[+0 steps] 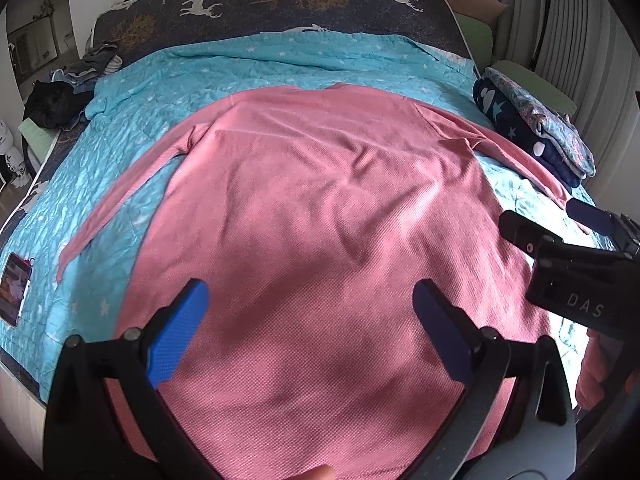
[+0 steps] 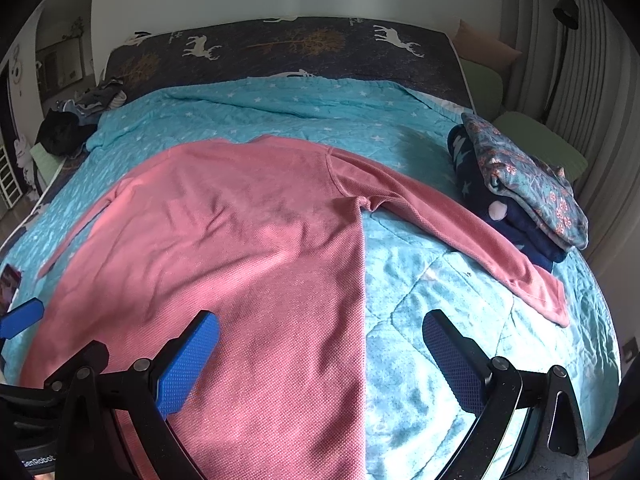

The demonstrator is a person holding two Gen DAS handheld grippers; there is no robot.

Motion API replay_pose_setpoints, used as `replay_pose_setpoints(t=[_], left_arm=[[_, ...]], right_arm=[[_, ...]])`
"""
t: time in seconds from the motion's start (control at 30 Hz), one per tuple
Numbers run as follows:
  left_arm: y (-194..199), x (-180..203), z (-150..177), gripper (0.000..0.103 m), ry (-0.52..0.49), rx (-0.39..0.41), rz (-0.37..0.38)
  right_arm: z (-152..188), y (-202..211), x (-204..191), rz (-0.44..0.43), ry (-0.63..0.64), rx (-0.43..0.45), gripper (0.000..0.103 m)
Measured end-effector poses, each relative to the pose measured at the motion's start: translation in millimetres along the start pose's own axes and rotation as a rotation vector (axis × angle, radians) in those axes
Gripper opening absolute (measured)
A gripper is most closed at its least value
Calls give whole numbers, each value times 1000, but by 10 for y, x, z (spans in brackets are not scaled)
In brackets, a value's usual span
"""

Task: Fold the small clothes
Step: 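Move the left gripper to the pink sleeve cuff and grasp it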

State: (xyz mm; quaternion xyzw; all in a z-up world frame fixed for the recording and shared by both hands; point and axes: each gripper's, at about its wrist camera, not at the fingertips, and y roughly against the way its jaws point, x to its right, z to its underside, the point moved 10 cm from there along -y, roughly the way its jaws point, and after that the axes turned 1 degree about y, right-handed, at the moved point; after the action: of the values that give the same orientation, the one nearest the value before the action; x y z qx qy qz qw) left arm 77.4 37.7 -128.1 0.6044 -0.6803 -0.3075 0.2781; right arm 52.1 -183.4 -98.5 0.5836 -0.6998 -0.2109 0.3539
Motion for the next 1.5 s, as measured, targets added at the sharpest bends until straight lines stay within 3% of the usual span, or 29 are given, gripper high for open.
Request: replay_pose_setpoints(t=[0.3,0.4,0.5,0.63,0.8,0.87,0.93,1.0,1.1,1.2,1.4,1.5], left_arm=[[-20,-123,-18,102,24,-1,-2],[-45,-195,-42,101,51,-9,51],[-101,-343,-79,89,109,-38,111],[-265,-897,-169,82,281,-90,148],[-478,-2002,-143,81,497,-100,12],[-720,-2480,0,76,667,-151,15],[-973,-2798,163,65,803,-205,42],[-1142,-2988,275,63,881,-236,59],[-1262,-3267,294,63,1001,-201,85],[-1327,-3453,215,64,1095,-168,119],[-1594,-3760,237,64,1268,-183,127],[-1627,-3859,179,64,1289,-168,124]], right_arm=[[-37,-31,-58,-2,18,3,103],[-70,-46,-123,8,46,6,102],[-96,-68,-216,10,81,2,99],[-112,-138,-296,-15,91,-14,97],[-176,-211,-384,-21,123,-3,95],[-226,-252,-475,-23,155,1,92],[-271,-311,-608,-36,190,-3,86],[-302,-368,-784,-64,228,-10,80],[-342,-440,-1103,-94,345,1,69],[-401,-505,-1559,-108,559,57,56],[-510,-623,-2662,-116,977,261,54],[-505,-756,-3248,-140,1131,329,52]])
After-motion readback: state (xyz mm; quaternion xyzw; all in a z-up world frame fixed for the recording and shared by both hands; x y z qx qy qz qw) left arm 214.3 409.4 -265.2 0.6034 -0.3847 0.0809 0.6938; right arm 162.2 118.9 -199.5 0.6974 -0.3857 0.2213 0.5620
